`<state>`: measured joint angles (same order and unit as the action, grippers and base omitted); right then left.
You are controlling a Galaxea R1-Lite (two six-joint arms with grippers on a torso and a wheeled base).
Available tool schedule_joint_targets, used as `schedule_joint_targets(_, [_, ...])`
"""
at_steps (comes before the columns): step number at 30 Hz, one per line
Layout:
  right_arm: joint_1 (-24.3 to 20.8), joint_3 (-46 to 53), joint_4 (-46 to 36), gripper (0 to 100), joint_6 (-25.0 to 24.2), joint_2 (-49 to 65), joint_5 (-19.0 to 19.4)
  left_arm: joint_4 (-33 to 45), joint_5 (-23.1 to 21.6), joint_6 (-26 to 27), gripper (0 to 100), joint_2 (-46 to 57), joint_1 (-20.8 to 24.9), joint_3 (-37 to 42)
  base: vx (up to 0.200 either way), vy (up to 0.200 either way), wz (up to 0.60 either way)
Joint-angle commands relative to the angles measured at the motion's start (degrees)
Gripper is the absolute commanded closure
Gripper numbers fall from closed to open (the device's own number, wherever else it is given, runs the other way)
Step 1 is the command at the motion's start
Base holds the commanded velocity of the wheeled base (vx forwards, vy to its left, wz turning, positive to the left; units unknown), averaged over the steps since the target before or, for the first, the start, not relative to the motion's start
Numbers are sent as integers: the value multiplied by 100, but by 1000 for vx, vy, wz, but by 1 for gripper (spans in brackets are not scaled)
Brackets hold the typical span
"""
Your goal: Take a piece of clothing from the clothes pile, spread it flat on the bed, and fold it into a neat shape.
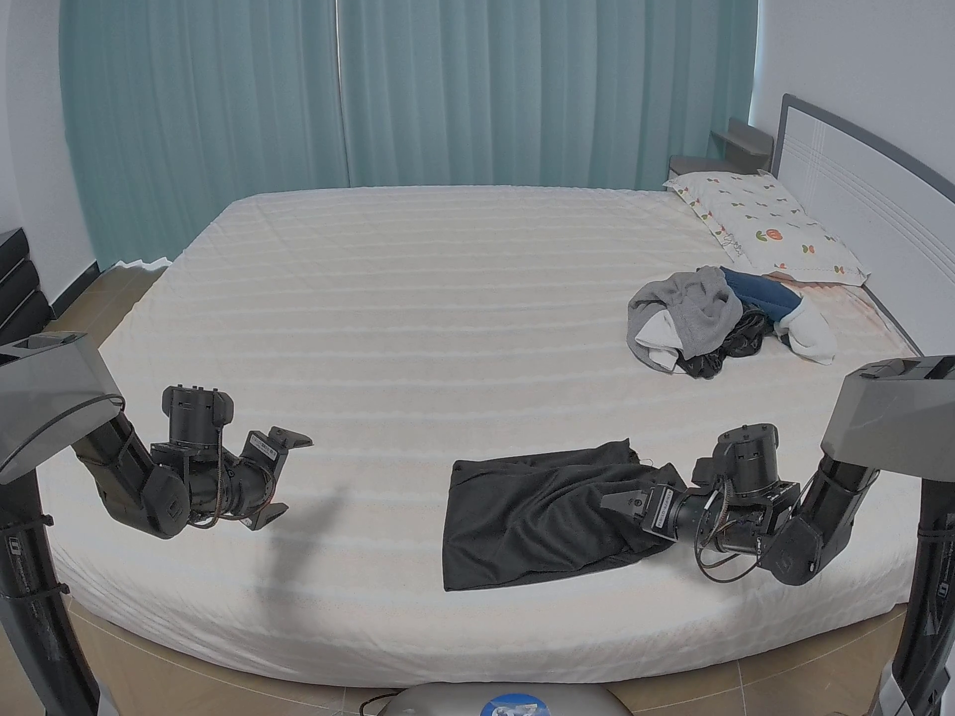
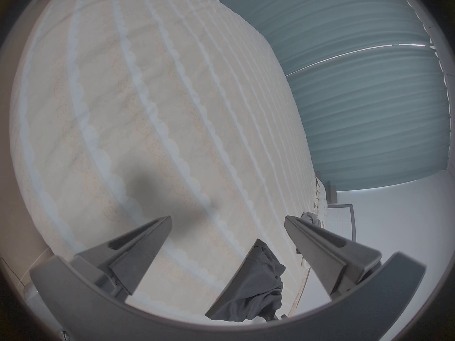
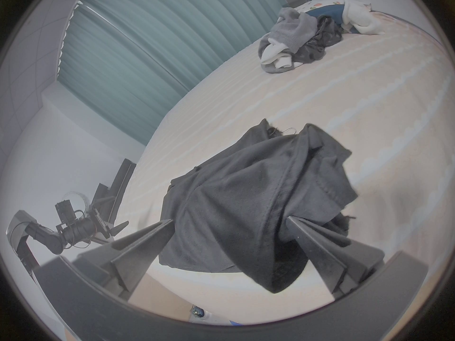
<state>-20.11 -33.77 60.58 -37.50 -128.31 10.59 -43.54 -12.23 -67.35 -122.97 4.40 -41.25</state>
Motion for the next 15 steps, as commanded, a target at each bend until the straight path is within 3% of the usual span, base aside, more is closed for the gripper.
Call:
schedule_joint_targets(1, [-80, 2, 86, 0, 23, -195, 4, -5, 1, 3, 0, -17, -1, -6, 0, 0, 0])
schedule_joint_targets(2, [-80, 19, 86, 100, 41, -239, 4, -5, 1, 3, 0, -17, -1, -6, 0, 0, 0])
schedule_joint_targets(15, [210, 301, -186, 100, 190, 306, 13, 4, 1, 3, 0, -17, -1, 3, 0, 0, 0])
